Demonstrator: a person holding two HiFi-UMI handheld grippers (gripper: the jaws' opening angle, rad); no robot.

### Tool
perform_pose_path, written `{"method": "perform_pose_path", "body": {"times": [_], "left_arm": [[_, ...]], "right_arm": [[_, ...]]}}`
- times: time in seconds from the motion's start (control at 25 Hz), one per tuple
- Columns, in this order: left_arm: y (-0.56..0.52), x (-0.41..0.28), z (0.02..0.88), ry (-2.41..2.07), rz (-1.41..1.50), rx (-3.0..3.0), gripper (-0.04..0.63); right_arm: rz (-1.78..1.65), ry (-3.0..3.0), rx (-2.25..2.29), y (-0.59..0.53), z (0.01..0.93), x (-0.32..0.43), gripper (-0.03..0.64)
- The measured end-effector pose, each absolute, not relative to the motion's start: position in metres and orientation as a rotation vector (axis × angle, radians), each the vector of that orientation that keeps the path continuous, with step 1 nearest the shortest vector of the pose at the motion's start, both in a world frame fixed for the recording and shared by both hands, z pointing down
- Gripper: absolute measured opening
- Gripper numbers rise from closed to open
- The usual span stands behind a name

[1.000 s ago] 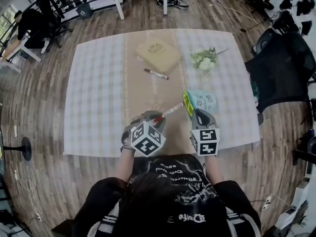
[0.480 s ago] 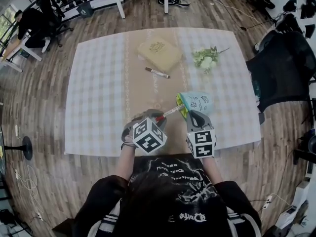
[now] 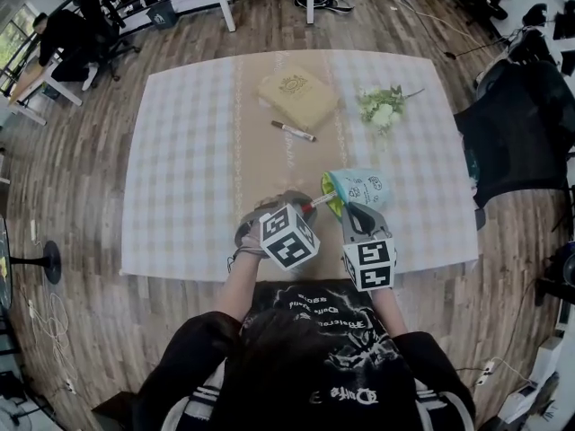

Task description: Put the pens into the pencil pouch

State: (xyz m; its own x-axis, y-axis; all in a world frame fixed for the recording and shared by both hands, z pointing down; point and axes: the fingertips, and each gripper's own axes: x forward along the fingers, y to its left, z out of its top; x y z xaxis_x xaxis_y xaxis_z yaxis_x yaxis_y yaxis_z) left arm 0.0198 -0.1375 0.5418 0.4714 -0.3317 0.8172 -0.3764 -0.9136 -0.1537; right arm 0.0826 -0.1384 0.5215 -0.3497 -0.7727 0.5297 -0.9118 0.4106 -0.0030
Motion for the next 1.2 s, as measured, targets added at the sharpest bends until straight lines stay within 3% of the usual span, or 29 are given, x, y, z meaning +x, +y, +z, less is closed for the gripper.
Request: {"method": "perform_pose_path", "body": {"times": [0.6, 1.2], "left_arm": [[-0.146, 0.039, 0.552, -0.607, 1.565, 2.670, 0.081], [-0.150, 0.050, 0.545, -0.588, 1.428, 2.672, 0.081]], "right_arm": [[0.399, -2.325, 1.359, -0.128, 0.514, 0.063, 0.026], [0.423, -2.414, 1.251, -0.121, 0.510, 0.049, 0.026]]}}
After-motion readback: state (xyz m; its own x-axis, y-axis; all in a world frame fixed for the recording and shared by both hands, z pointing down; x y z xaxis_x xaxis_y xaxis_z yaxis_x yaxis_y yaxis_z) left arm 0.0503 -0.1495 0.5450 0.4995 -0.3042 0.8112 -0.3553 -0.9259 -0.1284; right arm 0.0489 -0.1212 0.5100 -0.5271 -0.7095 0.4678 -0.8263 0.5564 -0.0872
